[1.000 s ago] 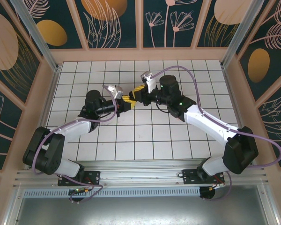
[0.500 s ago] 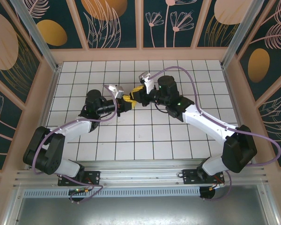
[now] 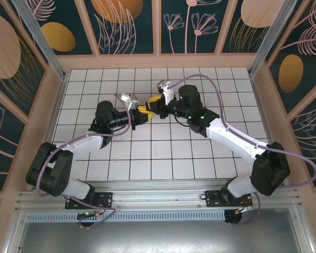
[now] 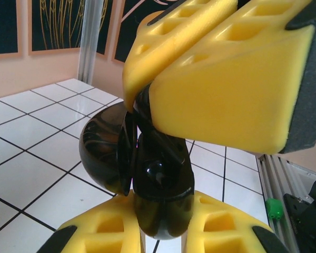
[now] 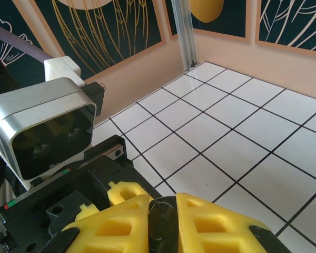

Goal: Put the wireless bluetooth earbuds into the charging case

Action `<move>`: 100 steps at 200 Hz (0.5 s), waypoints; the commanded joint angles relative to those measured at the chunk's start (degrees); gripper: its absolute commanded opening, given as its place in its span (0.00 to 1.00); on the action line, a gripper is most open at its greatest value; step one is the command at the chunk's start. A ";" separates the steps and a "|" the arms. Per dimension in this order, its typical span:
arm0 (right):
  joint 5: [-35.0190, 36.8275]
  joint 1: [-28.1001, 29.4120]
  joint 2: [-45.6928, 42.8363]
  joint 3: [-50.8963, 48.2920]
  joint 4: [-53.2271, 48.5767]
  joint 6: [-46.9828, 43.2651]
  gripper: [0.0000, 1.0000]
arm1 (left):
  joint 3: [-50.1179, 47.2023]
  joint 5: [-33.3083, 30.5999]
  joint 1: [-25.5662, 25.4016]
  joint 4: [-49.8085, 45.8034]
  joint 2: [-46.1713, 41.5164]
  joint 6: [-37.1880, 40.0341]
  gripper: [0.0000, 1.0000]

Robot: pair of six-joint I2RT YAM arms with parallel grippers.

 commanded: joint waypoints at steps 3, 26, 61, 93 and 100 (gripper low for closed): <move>0.60 0.29 -1.27 -1.58 0.28 -1.55 0.18 | 1.75 0.32 -0.07 4.30 -0.40 -1.53 0.02; 0.86 0.33 -1.54 -2.14 -0.95 -2.18 0.18 | 1.85 -0.54 -0.07 4.59 -0.52 -2.15 0.02; 0.69 0.41 -2.84 -3.36 -2.13 -2.78 0.17 | 1.92 -1.24 -0.03 4.75 -0.80 -2.77 0.02; 0.43 0.42 -3.74 -3.76 -2.76 -3.19 0.17 | 2.03 -1.84 -0.07 4.72 -1.06 -2.90 0.02; 0.30 0.41 -3.73 -3.80 -2.89 -3.23 0.17 | 2.05 -1.82 -0.07 4.67 -1.09 -2.92 0.02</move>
